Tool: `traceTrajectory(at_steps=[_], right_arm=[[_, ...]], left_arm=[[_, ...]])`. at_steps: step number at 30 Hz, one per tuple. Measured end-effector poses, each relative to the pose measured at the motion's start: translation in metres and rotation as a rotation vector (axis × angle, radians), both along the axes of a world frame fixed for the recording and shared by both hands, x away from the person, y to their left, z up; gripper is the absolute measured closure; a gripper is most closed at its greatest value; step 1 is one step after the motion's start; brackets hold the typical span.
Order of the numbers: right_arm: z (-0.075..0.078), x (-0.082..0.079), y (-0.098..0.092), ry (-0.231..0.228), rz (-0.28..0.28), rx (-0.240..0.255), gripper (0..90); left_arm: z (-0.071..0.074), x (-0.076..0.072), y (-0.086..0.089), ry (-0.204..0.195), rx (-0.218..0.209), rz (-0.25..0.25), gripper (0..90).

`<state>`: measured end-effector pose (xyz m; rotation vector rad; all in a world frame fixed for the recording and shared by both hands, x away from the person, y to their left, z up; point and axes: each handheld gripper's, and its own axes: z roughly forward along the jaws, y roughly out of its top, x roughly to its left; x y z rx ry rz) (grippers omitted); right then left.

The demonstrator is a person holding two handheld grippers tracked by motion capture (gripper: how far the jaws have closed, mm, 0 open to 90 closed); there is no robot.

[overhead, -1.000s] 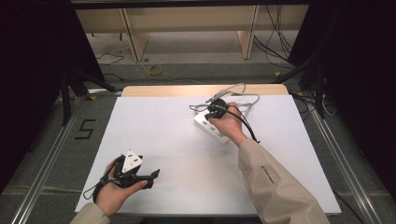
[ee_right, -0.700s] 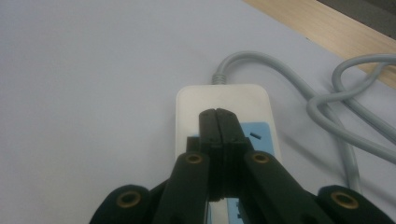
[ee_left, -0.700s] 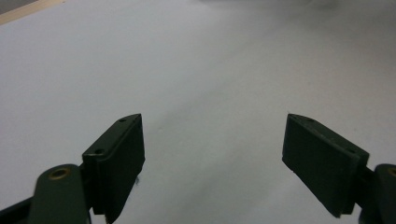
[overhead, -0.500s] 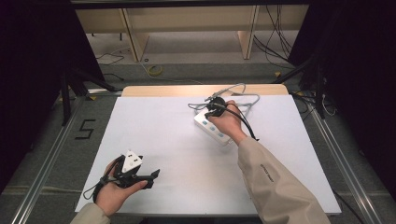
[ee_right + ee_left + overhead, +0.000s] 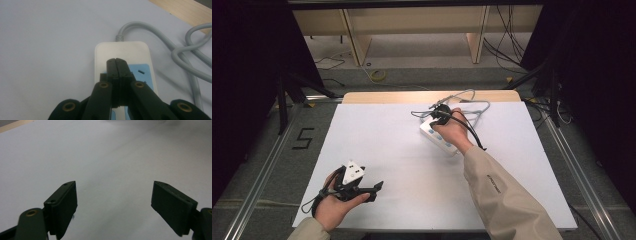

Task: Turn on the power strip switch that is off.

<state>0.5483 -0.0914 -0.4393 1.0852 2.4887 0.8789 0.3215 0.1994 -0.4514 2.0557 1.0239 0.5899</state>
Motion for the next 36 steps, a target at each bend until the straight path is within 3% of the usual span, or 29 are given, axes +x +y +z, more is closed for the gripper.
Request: traceTrajectory(at_steps=[36], right_arm=[[-0.0002,0.0056,0.0097,0.053,0.029,-0.033,90.0]], left_arm=[[0.0011,0.001,-0.0041,-0.002,0.007,-0.008,20.9]])
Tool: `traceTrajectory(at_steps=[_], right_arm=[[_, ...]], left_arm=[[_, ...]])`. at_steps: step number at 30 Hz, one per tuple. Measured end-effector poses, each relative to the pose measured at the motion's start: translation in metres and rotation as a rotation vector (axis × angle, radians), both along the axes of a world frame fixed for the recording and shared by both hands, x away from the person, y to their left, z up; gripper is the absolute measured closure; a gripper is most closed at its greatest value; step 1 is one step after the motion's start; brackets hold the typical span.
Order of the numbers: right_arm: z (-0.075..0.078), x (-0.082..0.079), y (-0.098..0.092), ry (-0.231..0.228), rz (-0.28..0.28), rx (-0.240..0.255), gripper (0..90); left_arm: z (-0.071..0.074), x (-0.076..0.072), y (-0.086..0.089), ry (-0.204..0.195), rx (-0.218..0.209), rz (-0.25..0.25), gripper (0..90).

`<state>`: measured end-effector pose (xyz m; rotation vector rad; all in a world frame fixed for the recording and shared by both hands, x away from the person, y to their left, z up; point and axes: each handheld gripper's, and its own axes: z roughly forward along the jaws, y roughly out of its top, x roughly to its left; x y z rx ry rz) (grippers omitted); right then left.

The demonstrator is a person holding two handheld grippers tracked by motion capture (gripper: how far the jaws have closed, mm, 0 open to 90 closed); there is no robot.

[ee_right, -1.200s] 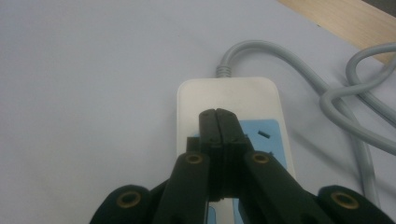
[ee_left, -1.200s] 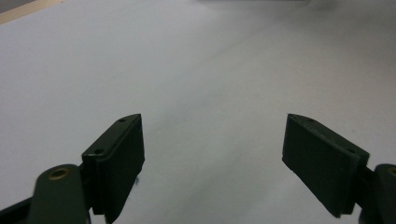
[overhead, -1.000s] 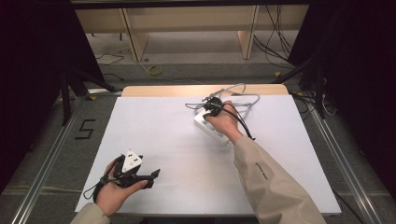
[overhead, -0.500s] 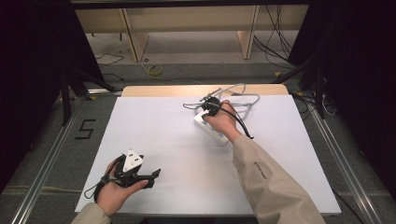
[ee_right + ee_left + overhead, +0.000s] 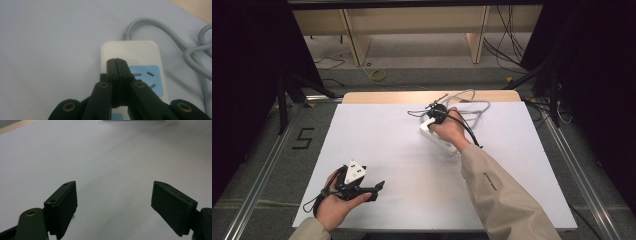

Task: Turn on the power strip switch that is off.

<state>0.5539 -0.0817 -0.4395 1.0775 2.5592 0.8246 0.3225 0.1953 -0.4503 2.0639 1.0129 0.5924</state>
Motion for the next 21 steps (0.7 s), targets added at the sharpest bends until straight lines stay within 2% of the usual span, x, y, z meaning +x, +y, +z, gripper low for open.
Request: traceTrajectory(at_steps=[12,21], right_arm=[[-0.0006,0.001,0.0071,0.015,0.007,-0.013,90.0],[-0.0006,0.0038,0.004,0.022,-0.019,-0.023,90.0]], left_arm=[[-0.0002,-0.0002,0.0001,-0.001,-0.007,0.006,20.9],[-0.0002,0.0,0.0,-0.001,-0.004,0.003,20.9]])
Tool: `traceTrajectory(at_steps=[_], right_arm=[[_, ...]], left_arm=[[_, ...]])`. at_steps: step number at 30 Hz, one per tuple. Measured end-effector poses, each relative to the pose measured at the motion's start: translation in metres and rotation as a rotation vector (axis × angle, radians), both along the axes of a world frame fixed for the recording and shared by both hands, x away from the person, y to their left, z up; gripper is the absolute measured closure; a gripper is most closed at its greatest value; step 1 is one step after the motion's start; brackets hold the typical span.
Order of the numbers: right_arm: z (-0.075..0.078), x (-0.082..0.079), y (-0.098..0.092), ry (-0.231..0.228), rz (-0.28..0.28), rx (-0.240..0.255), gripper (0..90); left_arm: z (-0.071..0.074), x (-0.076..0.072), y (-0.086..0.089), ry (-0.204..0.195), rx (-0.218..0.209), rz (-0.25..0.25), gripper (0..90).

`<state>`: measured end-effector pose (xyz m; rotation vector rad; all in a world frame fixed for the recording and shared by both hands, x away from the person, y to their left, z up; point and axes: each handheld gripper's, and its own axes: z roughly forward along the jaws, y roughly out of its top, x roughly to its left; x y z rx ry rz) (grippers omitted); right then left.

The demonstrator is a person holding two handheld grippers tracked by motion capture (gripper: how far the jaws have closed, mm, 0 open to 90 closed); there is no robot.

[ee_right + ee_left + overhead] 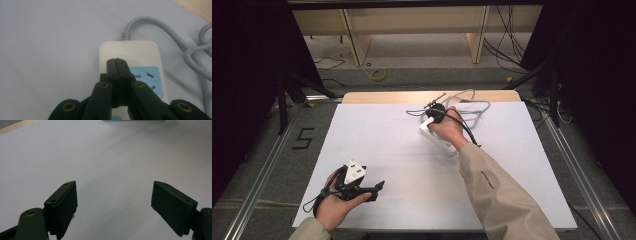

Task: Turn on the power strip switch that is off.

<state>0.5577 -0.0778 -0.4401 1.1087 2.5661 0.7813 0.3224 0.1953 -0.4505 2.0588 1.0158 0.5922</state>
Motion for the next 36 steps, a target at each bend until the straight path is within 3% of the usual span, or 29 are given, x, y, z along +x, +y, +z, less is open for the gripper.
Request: traceTrajectory(at_steps=[36], right_arm=[[-0.0019,-0.0001,0.0001,0.029,0.005,-0.005,90.0]], left_arm=[[0.0,-0.0004,0.0009,0.002,0.002,0.002,21.1]])
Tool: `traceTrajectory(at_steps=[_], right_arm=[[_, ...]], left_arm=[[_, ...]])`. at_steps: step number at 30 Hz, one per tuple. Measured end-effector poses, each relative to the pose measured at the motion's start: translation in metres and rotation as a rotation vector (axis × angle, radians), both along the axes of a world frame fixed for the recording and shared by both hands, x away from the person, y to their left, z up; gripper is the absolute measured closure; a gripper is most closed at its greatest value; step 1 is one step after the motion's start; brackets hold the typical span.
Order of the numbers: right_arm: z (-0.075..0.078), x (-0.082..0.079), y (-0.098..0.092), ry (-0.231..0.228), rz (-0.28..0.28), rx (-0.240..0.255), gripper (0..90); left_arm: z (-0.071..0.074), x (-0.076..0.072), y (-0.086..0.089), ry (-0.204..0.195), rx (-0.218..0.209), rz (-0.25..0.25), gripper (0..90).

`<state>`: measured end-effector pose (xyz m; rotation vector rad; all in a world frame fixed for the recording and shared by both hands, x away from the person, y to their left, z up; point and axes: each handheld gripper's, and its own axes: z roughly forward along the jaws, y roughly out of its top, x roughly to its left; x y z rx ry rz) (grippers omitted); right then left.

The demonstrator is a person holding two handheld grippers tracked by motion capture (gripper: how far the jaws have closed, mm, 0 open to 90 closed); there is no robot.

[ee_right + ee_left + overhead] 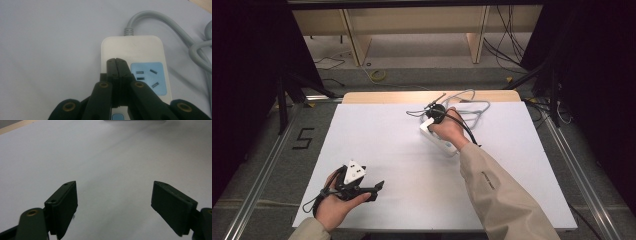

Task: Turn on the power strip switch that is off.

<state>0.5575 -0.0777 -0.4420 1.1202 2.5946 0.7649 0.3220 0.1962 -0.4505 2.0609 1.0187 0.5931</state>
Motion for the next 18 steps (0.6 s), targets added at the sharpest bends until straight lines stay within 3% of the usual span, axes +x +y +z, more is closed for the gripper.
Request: traceTrajectory(at_steps=[18], right_arm=[[-0.0017,0.0001,-0.0003,0.005,-0.005,0.006,90.0]], left_arm=[[0.0001,-0.0003,0.0004,0.0,-0.002,0.002,21.2]])
